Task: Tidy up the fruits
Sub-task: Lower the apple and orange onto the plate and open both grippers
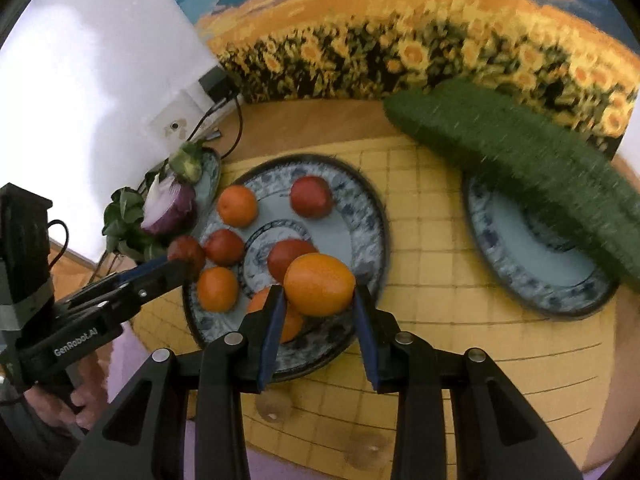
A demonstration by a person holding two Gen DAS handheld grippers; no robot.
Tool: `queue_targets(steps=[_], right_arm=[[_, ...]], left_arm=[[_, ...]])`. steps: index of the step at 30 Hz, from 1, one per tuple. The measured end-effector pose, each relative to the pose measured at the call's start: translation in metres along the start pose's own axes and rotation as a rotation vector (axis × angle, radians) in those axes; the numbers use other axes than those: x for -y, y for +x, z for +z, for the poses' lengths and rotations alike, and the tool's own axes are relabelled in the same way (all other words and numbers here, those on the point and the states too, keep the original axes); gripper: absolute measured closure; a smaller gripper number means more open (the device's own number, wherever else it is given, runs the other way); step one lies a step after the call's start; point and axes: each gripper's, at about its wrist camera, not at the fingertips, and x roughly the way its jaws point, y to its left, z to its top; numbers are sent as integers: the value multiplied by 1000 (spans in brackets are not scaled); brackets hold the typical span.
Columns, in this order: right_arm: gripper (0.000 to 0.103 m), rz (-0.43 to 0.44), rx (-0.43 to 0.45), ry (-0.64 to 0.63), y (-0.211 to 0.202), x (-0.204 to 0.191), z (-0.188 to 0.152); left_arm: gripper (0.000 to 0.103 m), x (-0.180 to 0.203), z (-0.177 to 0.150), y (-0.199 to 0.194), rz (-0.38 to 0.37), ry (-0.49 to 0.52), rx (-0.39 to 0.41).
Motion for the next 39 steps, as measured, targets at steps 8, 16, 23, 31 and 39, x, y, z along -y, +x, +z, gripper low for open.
queue_targets(steps=[8, 16, 23, 31, 39], right_arm=[[68, -41, 0, -17, 5, -1, 10], [60, 3, -3, 26, 9, 4, 13], [46, 9, -8, 14, 7, 0, 9], [28, 22, -4, -11, 4, -4, 9], [17, 12, 30, -20, -6, -7, 5]], left_arm=[[74, 1, 2, 6, -11, -4, -9], [74, -3, 1, 7, -4, -18, -16], [50, -3, 3, 1, -13, -24, -4], [34, 1, 9, -9, 2, 8, 9], [27, 4, 12, -17, 30, 23, 35]])
